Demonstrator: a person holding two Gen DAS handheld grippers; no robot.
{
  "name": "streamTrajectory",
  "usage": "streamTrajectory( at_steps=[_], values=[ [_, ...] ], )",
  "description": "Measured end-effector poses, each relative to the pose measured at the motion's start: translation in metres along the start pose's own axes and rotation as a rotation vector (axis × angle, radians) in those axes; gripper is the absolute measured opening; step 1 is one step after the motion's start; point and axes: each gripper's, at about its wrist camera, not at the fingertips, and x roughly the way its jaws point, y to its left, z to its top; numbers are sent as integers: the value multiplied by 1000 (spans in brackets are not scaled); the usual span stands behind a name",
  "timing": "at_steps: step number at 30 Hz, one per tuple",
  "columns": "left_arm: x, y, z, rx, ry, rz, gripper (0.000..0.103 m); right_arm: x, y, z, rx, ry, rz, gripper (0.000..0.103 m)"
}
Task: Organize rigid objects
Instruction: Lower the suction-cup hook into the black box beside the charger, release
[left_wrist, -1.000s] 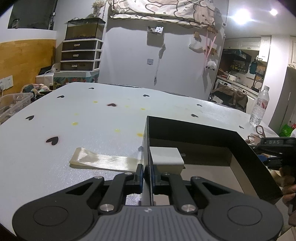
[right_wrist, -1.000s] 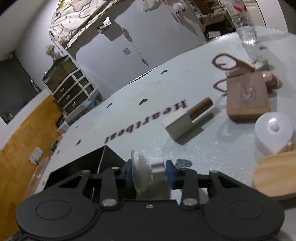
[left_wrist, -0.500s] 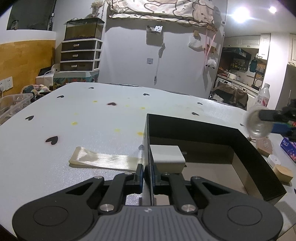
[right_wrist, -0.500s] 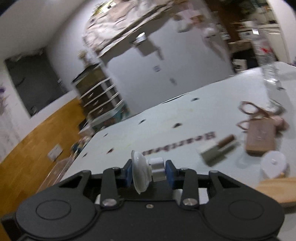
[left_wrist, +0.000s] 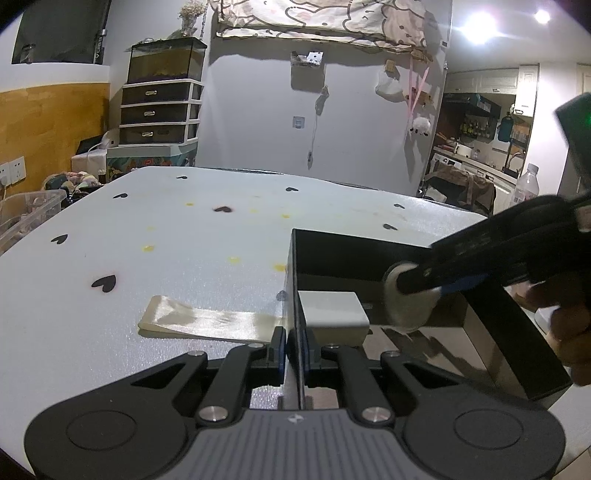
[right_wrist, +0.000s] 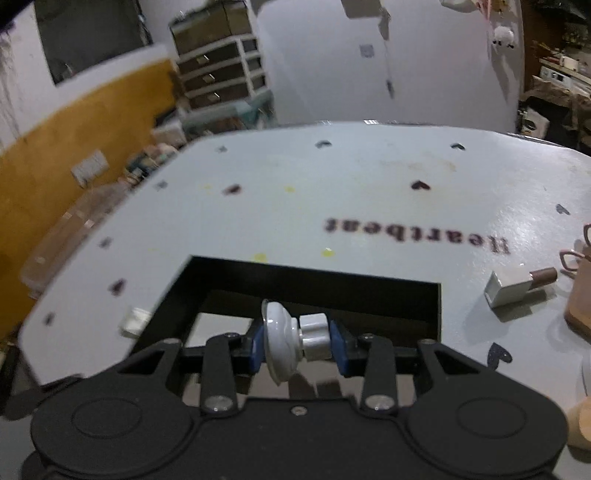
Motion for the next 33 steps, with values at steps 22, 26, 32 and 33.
streamTrajectory(
  at_steps=[22,26,32,33],
  values=[
    [2,1,2,-1,3,1,8,-4,2,1,57,-17,75,84],
    [3,0,2,1,3,2,8,-17,-2,5,58,-36,117,92],
    [3,-1,2,7,2,5,8,-47,-11,5,49,-114,146,96],
    [3,-1,2,7,2,5,8,-51,-13,5,50,-128,148,97]
  ],
)
